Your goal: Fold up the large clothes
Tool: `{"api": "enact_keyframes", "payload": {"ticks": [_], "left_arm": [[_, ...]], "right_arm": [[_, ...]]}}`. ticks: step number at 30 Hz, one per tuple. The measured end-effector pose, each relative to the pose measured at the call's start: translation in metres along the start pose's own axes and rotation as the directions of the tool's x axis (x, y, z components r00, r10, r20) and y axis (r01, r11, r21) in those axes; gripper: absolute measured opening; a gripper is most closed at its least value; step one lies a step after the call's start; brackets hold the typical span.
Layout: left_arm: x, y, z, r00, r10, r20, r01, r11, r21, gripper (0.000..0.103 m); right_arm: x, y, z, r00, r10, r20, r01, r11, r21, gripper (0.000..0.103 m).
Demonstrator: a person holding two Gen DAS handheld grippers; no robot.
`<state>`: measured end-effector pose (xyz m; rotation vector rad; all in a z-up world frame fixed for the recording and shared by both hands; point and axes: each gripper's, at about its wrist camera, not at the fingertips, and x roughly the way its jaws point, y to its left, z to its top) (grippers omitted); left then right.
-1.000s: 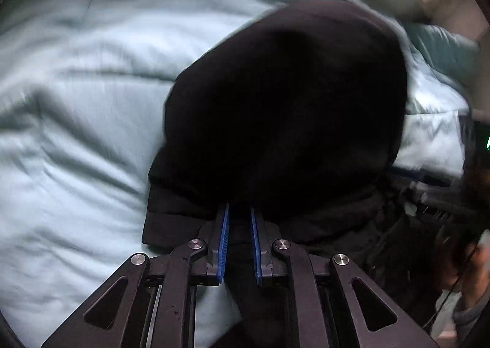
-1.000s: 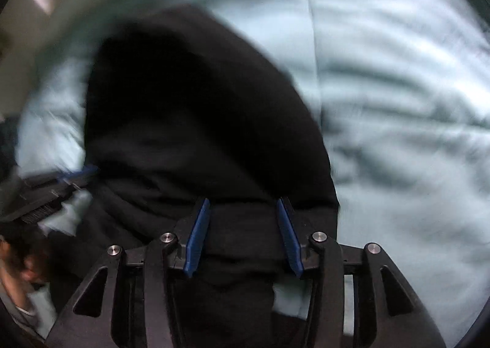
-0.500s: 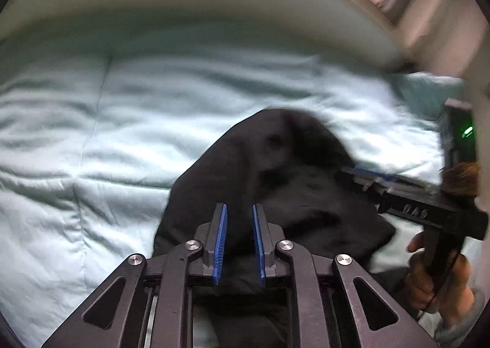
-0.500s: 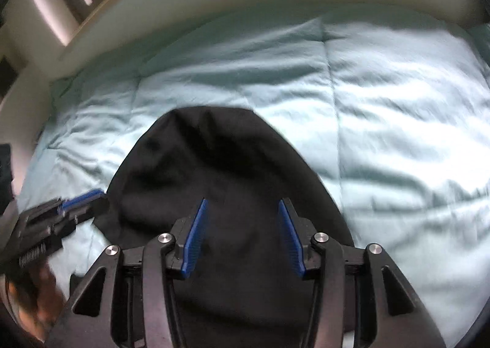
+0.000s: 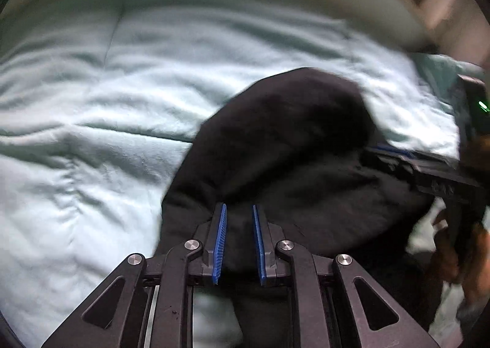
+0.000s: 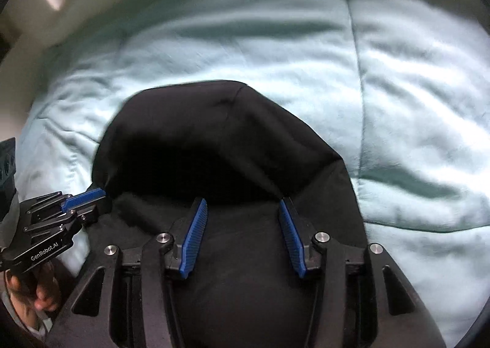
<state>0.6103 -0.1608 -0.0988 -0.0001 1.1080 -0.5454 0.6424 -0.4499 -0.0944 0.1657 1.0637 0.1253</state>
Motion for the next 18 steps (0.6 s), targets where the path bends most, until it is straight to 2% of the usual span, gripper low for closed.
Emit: {"api": "enact_keyframes", "payload": {"ticks": [2,4,5,7,10,11,13,18], "left_arm": [[-0.020,-0.004,-0.010,0.999,-0.026,0.020,0.026,0.999,0.031,0.018],[-0.032,-0.006,-0.018,0.999,-0.035,0.023,0.034,0.998,0.050,0.018],[-0.040,-0.007,-0.024,0.999,-0.036,0.024,0.034,0.998,0.055,0.018],[-0.050,-0.012,-0.035,0.999,-0.029,0.032,0.027,0.998,0.056,0.018],[-0.068,-0.001,-0.056,0.999,0.031,0.028,-0.032,0.999,0.027,0.018],[-0.063,-0.006,-0.054,0.999,0.038,0.031,-0.039,0.999,0.016,0.018],[-0.077,0.003,-0.071,0.998,0.046,0.032,-0.046,0.999,0.000,0.018],[-0.093,0.008,-0.081,0.995,0.104,0.006,-0.104,0.994,0.032,0.018]], "right_arm": [[-0.018,-0.003,-0.003,0.999,0.006,0.042,-0.005,1.000,-0.018,0.063],[-0.030,-0.005,0.006,0.997,0.008,0.077,-0.006,1.000,-0.022,0.079],[-0.031,-0.005,0.011,0.997,0.012,0.082,-0.010,1.000,-0.021,0.082],[-0.029,-0.013,0.023,0.997,0.026,0.071,-0.025,1.000,-0.010,0.082],[-0.020,-0.032,0.040,0.996,0.081,0.035,-0.082,0.996,0.020,0.082],[-0.011,-0.032,0.046,0.996,0.087,0.020,-0.087,0.996,0.023,0.082],[0.007,-0.031,0.059,0.995,0.100,-0.020,-0.099,0.995,0.020,0.082],[0.042,-0.028,0.070,0.988,0.121,-0.092,-0.121,0.993,0.012,0.082]]}}
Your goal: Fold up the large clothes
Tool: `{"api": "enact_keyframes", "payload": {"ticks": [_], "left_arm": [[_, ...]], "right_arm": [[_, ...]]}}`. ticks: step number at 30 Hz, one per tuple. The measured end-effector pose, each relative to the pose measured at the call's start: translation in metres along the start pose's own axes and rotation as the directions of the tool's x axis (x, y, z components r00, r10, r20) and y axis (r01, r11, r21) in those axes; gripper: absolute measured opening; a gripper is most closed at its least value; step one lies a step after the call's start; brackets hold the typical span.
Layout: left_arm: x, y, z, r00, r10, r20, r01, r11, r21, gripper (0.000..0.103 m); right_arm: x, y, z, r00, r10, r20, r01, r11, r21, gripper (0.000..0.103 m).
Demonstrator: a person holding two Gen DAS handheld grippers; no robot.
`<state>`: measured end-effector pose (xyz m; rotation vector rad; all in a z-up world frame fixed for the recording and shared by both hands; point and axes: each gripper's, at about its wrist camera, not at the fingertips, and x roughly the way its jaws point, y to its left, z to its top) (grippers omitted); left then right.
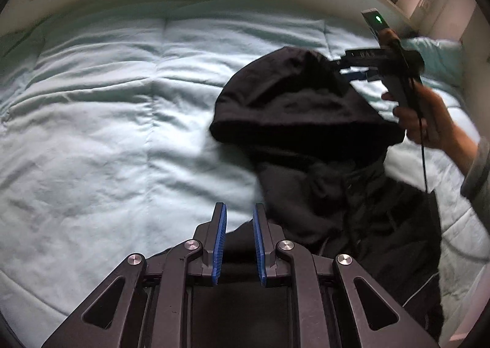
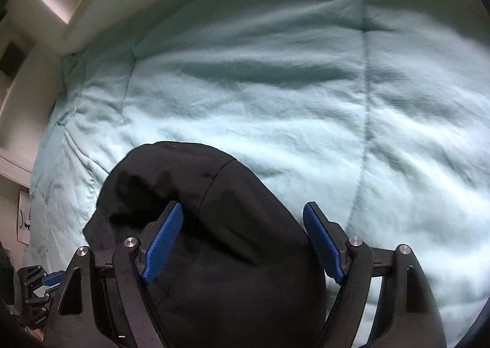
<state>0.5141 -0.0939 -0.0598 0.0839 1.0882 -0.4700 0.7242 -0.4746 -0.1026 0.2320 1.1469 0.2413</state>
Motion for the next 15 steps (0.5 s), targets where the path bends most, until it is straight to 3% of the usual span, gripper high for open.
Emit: {"api": "enact_keyframes", "payload": {"ticks": [5,6,7,10,15], "left_arm": [[0.001,-0.024,0.004,0.996,0.091,-0.004,-0.090,0.993,0.082,0.018],[0.001,-0.028,0.004,0.995,0.099,0.000,-0.099,0.990,0.096,0.018],[-0.002,-0.032,0.002,0.994,0.105,0.009,-0.106,0.988,0.109,0.018],[-0.004,-0.037,-0.001,0.996,0.093,0.008,-0.093,0.989,0.113,0.018],[-0.025,-0.040,0.001,0.994,0.099,0.049,-0.103,0.989,0.102,0.018]], "right_arm": [[0.027,0.011,-0.003,0.999,0.005,-0.050,-0.006,1.000,-0.019,0.083],[0.025,0.020,-0.008,0.999,-0.003,-0.039,0.001,0.998,-0.056,0.077],[0.023,0.027,-0.011,0.999,-0.016,-0.032,0.013,0.996,-0.086,0.063],[0.013,0.047,-0.023,0.996,-0.084,0.005,0.084,0.981,-0.174,0.044],[-0.033,0.076,-0.051,0.991,-0.099,0.091,0.119,0.963,-0.242,0.020]]}}
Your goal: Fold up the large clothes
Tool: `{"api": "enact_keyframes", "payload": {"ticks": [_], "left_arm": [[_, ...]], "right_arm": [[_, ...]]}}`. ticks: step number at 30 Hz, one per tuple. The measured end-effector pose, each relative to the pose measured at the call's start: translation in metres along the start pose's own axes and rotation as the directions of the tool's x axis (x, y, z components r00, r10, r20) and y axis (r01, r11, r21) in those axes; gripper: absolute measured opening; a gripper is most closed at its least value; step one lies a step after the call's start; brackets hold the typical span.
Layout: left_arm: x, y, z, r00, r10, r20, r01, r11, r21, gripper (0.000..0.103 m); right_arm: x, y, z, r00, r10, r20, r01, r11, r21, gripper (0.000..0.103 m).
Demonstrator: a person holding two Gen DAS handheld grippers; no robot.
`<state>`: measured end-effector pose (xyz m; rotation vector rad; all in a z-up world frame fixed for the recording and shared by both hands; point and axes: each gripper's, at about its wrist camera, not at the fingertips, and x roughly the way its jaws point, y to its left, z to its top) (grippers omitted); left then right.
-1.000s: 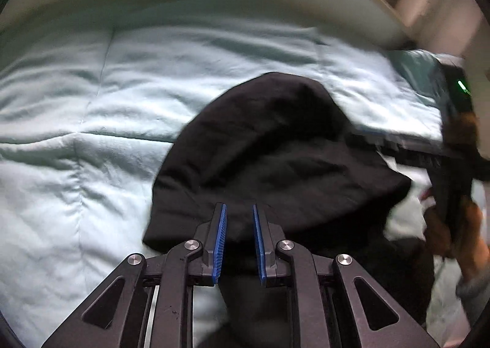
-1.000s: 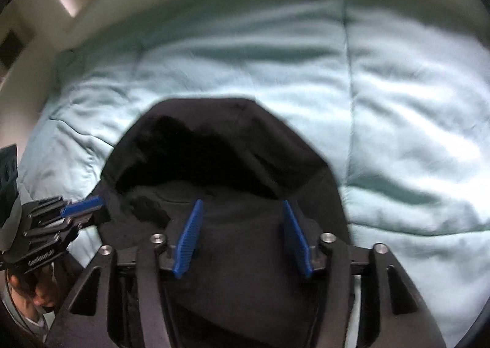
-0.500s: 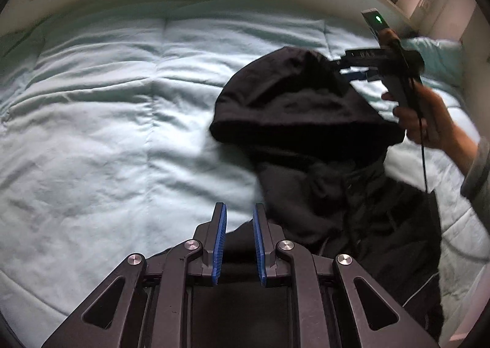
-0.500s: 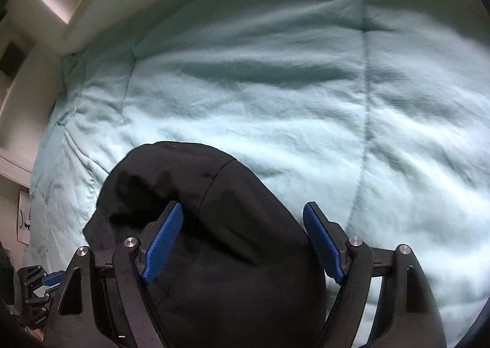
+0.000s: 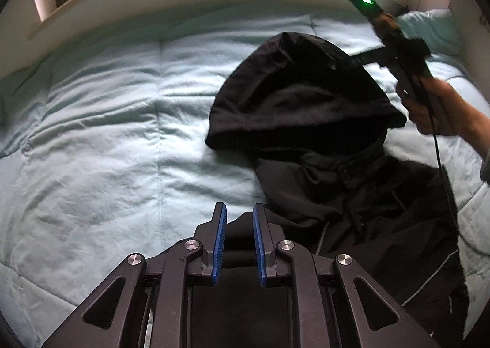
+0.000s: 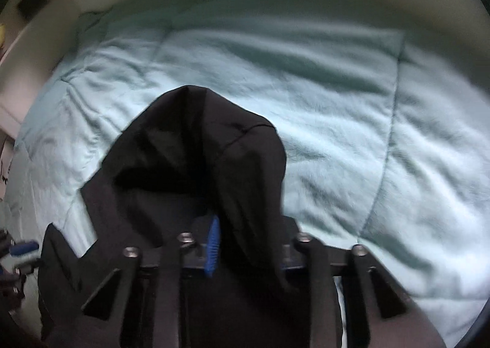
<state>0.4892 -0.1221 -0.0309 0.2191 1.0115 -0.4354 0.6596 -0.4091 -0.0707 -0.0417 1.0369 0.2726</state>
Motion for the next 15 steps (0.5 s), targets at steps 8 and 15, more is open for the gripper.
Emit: {"api": "enact_keyframes", "payload": {"ticks": [8,15], "left_arm": [[-0.062,0.025,-0.002,0.996,0.024,0.087,-0.016,0.996,-0.086,0.018],[-0.131,0.031,-0.018,0.986,-0.001,0.168,0.024,0.991,-0.132,0.018]], "right_arm": [[-0.134,0.089,-0.062,0.966,-0.031,0.256,0.067,0.989,-0.134,0.018],[-0.202,0.142,-0.141,0.951,-0.024,0.308,0.073,0.986,-0.148,0.017]]}}
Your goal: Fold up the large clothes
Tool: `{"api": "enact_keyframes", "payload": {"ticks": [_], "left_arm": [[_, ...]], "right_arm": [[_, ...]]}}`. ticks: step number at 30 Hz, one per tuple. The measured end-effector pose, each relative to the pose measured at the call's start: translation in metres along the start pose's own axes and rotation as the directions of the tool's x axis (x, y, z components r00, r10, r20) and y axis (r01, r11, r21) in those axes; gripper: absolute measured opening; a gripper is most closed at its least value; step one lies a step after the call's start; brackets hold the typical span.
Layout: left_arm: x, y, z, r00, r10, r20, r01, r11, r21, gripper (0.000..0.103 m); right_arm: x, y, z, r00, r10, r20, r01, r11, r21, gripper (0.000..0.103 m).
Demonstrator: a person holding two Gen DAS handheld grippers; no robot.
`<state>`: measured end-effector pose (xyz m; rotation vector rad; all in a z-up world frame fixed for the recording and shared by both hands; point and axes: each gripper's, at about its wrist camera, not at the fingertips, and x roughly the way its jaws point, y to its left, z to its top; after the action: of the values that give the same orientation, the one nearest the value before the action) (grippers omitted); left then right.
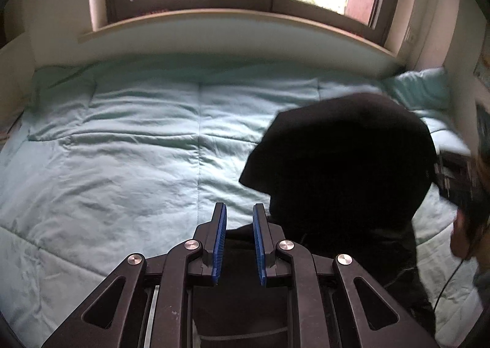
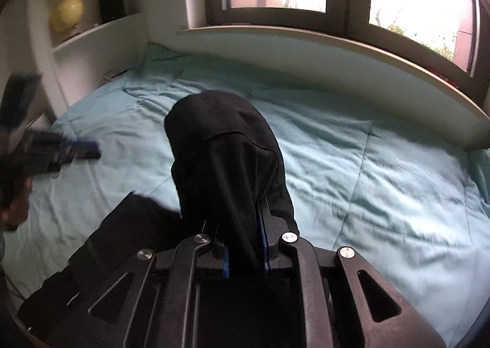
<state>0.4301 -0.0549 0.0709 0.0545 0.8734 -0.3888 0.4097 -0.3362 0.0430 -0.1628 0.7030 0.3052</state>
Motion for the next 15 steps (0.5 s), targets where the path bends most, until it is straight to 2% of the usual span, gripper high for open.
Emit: {"api": "enact_keyframes", "payload": {"ticks": [5,9,12,15], "left_arm": [[-0.036,-0.009,-0.010,1.000,-0.017,0.021,0.018,1.000,-0.013,0.018],[-0.047,-0.031,-0.012,0.995,-0.093,0.022,0.093,0.996,-0.005,0.018],[-0.029,-0.050,-0.022,0.983,-0.181,-0.034,0.181,0.983,0.000,0.018],[0.012,-0.061,-0.047,0.956,-0.244,-0.163,0.240,0.970,-0.044,0.018]], "right_arm": [[-0.055,0.050,-0.042,0.999,0.030,-0.036,-0.031,0.998,-0.050,0.017],[-0.079,0.090,-0.087,0.993,0.030,-0.114,-0.045,0.990,-0.130,0.017],[-0.077,0.107,-0.123,0.982,0.006,-0.190,-0.037,0.987,-0.160,0.017],[-0.065,0.112,-0.155,0.956,0.003,-0.294,-0.040,0.992,-0.121,0.017]]}}
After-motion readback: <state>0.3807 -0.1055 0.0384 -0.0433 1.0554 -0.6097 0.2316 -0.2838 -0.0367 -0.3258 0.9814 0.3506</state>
